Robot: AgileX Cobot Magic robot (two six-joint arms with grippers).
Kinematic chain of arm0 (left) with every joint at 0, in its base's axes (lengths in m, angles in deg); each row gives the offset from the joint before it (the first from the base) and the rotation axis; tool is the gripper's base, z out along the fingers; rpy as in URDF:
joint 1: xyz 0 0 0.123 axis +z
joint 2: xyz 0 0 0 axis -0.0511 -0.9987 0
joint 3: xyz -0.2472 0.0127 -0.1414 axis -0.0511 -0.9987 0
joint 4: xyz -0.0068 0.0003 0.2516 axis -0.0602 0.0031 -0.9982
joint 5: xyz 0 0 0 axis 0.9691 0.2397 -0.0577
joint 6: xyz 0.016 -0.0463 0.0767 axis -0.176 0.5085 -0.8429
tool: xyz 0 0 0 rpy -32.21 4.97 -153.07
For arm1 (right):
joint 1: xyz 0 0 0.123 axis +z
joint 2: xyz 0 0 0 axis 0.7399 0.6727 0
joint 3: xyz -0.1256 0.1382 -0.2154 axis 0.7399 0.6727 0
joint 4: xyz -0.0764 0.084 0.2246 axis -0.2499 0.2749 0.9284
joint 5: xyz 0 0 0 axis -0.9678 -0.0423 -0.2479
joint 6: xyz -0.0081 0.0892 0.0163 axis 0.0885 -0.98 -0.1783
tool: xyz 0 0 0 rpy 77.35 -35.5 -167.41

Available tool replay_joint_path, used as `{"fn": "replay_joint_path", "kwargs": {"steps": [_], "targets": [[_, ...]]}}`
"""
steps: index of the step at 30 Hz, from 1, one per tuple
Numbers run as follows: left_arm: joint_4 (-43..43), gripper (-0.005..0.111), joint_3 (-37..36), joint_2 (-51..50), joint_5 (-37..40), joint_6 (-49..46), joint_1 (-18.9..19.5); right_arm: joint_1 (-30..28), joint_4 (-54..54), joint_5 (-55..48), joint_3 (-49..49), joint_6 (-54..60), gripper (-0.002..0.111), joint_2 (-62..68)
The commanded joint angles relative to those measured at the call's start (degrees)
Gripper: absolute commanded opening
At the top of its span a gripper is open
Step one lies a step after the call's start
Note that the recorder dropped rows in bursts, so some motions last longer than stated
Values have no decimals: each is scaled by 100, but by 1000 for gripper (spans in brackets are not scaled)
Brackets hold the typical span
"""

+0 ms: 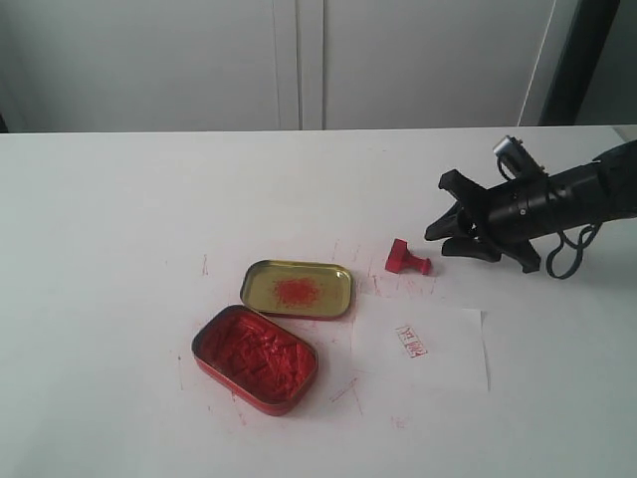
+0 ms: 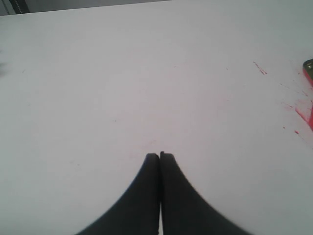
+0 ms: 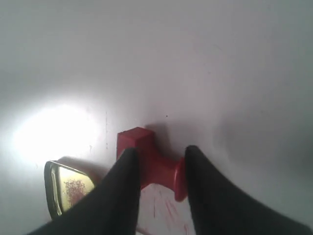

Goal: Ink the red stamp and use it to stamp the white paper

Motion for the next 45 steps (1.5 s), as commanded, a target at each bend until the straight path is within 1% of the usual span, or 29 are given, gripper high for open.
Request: {"fn": "replay_joint_path", "kwargs": {"steps": [1, 3, 4, 15, 21, 26, 32, 40, 45], "targets": [[8, 0, -15, 22, -21, 14, 15, -39, -234, -124, 26, 9, 12, -52], [8, 0, -15, 22, -21, 14, 15, -39, -375, -166, 26, 9, 1, -52], [8, 0, -15, 22, -21, 14, 15, -39, -446, -178, 26, -8, 0, -52], [8, 0, -15, 22, -21, 14, 15, -39, -1754, -47, 26, -685, 0, -468], [8, 0, -15, 22, -21, 14, 15, -39, -2977, -59, 26, -1502, 0, -923], [8, 0, -15, 22, -21, 14, 15, -39, -3761, -221, 40, -1969, 0, -1323], [8, 0, -15, 22, -21, 14, 15, -39, -4183, -196, 430, -2017, 0, -1956], [8, 0, -15, 22, -21, 14, 15, -39, -5478, -207, 922, -3029, 0, -2679], [8, 0, -15, 22, -21, 14, 15, -39, -5698, -196, 1275, -3141, 0, -3242]]}}
